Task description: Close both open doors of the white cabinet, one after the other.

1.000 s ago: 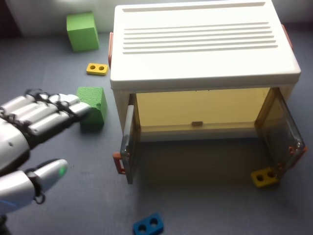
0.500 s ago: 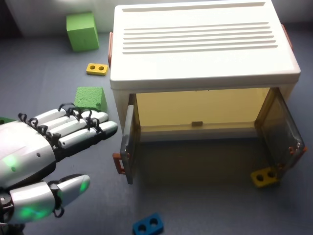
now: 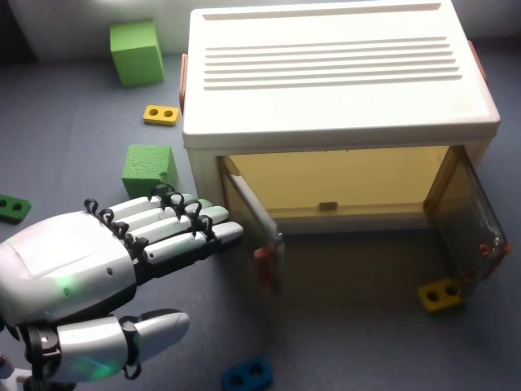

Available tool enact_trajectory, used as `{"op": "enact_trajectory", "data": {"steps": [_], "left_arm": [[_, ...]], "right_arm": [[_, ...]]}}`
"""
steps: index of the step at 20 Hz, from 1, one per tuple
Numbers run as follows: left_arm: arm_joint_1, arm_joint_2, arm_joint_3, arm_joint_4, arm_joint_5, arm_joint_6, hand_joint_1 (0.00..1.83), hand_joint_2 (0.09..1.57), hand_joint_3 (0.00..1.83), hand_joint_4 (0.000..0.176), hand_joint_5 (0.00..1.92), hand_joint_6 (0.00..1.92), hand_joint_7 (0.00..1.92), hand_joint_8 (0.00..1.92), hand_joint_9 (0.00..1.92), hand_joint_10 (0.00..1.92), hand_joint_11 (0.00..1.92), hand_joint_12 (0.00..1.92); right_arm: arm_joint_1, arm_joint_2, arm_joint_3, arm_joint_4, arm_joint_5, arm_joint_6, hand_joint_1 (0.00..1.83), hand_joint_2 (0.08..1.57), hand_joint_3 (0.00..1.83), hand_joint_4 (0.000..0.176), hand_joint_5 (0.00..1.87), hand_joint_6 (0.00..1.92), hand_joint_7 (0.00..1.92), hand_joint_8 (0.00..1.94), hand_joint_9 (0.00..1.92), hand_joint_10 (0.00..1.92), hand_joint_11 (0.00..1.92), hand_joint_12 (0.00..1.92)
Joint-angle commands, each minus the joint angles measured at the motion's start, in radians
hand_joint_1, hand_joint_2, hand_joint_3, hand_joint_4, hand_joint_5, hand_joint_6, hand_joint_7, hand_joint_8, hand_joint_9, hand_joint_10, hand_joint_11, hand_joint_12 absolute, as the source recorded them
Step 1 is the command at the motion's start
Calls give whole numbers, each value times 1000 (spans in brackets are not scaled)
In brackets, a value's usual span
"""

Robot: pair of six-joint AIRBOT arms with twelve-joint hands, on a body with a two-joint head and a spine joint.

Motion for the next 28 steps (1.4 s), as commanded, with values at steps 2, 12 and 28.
{"op": "enact_trajectory", "data": {"steps": [2,12,28], "left_arm": [[-12,-8,5,-7,-114,-8,0,1571,178,0,20,0,0,0,17,1,0,215],[-71,-54,29,21,-108,-17,0,1571,272,0,104,4,96,4,121,4,0,407],[-165,-128,78,45,-71,-17,0,1571,196,0,114,0,110,0,131,0,0,391]], "right_arm": [[4,1,5,23,117,10,295,1507,0,0,136,0,109,1,98,0,138,0],[4,0,5,23,117,12,221,1492,3,2,144,3,126,2,127,2,173,9],[4,-2,6,20,117,14,318,1500,1,0,151,2,127,2,110,2,145,9]]}}
